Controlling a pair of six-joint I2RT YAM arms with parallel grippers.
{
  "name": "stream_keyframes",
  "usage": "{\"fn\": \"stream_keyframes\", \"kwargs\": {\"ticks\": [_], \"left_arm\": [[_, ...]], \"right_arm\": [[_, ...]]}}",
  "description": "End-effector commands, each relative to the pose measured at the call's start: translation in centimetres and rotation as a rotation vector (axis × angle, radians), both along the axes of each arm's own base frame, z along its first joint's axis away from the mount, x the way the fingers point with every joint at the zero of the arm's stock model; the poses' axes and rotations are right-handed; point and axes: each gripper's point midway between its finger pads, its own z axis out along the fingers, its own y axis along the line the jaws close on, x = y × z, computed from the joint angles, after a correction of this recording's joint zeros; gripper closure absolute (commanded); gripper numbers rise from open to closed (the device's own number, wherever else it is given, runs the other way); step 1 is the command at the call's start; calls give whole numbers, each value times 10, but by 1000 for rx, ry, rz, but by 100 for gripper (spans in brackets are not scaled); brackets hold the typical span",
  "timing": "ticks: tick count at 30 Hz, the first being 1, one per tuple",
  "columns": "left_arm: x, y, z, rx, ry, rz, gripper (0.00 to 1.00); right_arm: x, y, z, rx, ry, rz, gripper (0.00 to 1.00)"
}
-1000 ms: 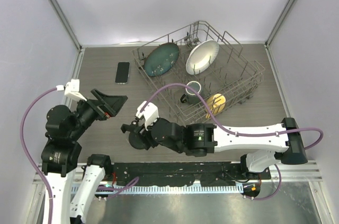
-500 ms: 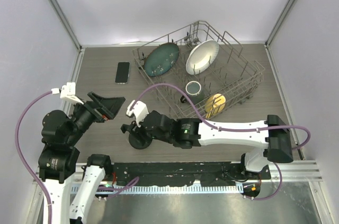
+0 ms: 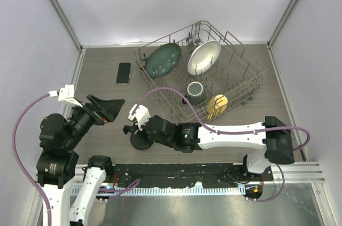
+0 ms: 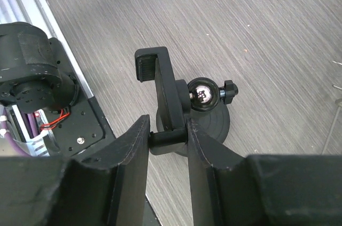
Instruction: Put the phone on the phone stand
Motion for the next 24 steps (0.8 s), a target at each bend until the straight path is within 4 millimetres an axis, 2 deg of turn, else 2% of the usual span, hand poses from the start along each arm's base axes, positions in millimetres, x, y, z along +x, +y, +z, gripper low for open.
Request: {"fn": "stream_keyframes", "kwargs": {"ticks": [1, 5, 7, 10, 18, 24], "left_arm": [[-4, 1, 8, 6, -40, 2, 3], [-4, 1, 8, 3, -40, 4, 3], [-4, 2, 7, 5, -38, 7, 3], [-3, 3, 5, 9, -31, 11, 3], [-1, 2, -2, 4, -15, 10, 3], [1, 1, -3, 3, -11, 4, 3]], "right_arm": [[33, -11, 46, 109, -120, -56, 99], [47, -15, 59, 162, -185, -49, 99], [63, -22, 64, 174, -219, -61, 99], [79, -27, 63, 194, -196, -42, 99], [62, -10, 50, 233, -86, 65, 99], [44, 3, 54, 324, -3, 138, 99]]}}
